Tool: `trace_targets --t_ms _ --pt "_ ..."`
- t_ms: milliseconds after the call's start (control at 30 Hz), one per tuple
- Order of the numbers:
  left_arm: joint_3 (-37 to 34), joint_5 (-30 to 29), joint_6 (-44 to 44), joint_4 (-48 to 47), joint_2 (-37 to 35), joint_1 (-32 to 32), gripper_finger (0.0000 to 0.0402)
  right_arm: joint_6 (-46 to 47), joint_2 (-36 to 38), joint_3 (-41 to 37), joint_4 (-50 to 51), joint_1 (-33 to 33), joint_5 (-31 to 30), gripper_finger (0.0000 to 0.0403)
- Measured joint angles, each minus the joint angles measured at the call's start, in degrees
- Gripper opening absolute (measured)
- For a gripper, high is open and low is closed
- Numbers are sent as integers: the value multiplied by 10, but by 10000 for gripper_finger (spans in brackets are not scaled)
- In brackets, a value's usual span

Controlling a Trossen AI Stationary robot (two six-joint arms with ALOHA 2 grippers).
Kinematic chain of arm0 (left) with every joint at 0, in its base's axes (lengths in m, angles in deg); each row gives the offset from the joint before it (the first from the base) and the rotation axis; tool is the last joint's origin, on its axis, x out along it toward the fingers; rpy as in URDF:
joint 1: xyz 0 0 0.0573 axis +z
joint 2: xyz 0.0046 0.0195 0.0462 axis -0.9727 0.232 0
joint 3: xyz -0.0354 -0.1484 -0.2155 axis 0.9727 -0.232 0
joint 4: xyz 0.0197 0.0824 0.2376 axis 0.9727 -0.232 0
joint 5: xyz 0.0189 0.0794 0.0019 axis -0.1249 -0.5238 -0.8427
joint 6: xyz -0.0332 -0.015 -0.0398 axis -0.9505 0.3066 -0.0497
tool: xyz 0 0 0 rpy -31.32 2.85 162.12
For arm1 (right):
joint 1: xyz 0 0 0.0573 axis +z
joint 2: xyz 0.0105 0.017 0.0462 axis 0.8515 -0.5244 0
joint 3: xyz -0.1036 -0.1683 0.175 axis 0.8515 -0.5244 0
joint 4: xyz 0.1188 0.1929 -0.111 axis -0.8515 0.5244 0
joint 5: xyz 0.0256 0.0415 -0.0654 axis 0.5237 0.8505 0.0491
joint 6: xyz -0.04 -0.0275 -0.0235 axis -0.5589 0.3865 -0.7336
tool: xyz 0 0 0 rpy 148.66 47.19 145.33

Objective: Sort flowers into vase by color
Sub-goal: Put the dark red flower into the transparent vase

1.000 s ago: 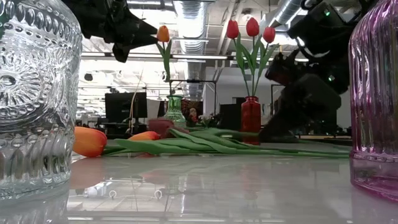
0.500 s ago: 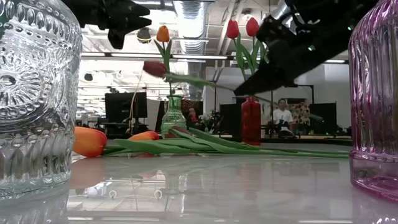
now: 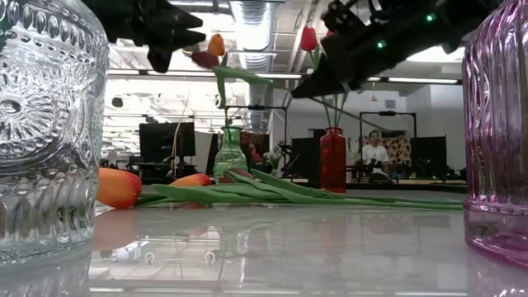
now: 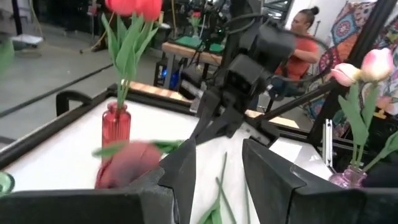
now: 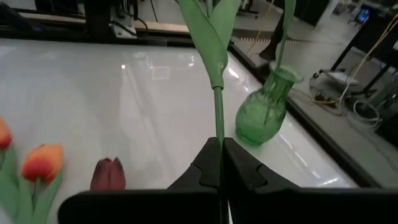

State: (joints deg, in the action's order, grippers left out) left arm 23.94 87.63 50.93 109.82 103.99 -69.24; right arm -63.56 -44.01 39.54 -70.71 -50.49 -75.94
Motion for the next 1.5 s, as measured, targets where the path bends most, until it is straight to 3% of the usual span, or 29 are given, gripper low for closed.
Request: trace_targets --t_ms 333,767,1100,1367,1500 --pt "0 -12 -4 79 103 -20 118 -79 0 41 0 -2 0 31" --pt "0 -119 -52 265 235 -51 118 -133 0 72 0 -10 -12 31" --pt "0 -136 -49 275 242 -67 118 -163 0 73 -5 -13 -47 31" --pt "0 -246 -53 331 242 -81 118 -165 0 74 -41 -13 -47 31" --pt "0 -268 -74 357 242 -81 118 -165 0 74 -51 -13 -45 32"
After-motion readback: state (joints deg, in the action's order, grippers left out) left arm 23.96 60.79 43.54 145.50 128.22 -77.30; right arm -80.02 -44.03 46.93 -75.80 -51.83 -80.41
